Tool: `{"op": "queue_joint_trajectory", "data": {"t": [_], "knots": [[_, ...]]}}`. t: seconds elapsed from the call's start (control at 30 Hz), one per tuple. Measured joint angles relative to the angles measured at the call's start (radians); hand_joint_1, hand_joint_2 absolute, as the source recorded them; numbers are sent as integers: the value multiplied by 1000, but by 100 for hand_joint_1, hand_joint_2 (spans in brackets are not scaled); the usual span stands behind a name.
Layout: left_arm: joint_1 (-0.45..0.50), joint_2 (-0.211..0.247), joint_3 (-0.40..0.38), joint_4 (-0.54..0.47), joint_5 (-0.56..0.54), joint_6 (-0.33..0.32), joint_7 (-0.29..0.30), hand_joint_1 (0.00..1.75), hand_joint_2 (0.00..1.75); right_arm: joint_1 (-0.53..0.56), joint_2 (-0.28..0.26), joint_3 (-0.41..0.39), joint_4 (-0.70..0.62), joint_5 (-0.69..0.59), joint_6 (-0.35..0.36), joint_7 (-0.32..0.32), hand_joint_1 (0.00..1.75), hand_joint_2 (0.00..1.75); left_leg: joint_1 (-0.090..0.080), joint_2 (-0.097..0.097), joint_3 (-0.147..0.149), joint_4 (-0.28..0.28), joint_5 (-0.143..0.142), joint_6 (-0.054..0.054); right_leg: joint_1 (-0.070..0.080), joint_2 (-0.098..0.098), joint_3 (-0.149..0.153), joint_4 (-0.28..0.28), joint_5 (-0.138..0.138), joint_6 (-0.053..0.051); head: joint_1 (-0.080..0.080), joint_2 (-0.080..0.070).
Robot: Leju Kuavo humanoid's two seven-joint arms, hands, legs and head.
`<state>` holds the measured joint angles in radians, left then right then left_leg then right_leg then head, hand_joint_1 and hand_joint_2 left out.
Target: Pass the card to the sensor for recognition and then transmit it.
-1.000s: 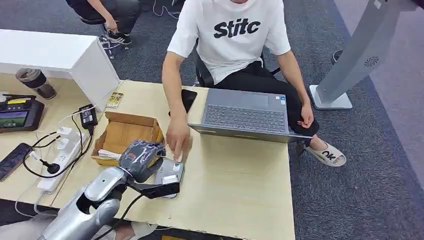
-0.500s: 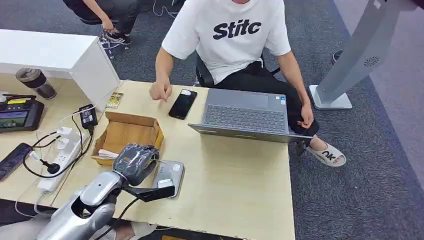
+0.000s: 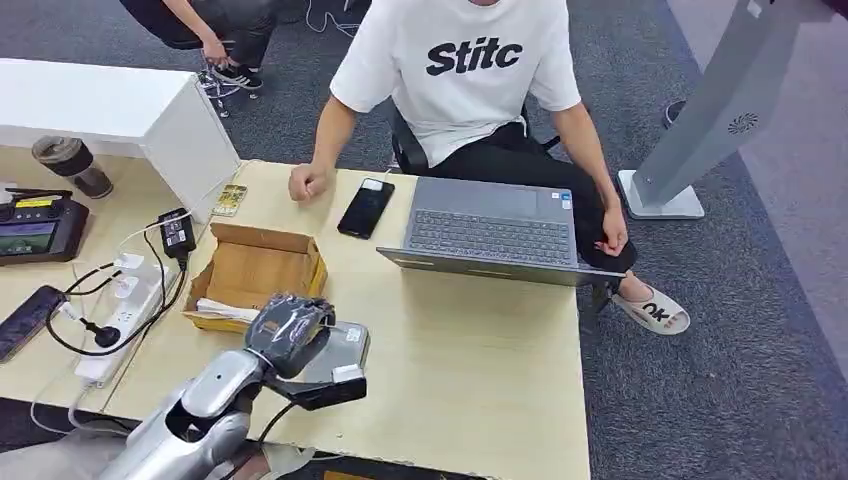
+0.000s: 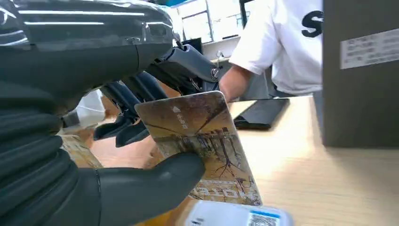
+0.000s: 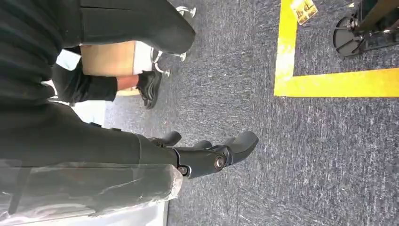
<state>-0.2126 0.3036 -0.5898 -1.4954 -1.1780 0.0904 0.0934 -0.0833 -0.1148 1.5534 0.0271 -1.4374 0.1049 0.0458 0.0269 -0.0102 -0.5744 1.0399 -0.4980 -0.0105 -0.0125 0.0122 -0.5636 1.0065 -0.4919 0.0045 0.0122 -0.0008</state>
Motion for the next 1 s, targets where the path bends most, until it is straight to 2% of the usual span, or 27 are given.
{"op": "queue_joint_trajectory", "data": {"t": [0.33, 1.0], "knots": [[-3, -47, -11, 57, 2, 12, -24, 175, 175, -3, 5, 0, 0, 25, 0, 4, 0, 175, 0, 0, 0, 0, 0, 0, 0, 0, 0, 0, 0, 0, 0, 0], [-3, -50, -24, 100, 26, -17, -31, 175, 175, -4, 7, 0, 0, 23, 0, 0, 0, 175, 0, 0, 0, 0, 0, 0, 0, 0, 1, 0, 0, 0, 0, 0]]}}
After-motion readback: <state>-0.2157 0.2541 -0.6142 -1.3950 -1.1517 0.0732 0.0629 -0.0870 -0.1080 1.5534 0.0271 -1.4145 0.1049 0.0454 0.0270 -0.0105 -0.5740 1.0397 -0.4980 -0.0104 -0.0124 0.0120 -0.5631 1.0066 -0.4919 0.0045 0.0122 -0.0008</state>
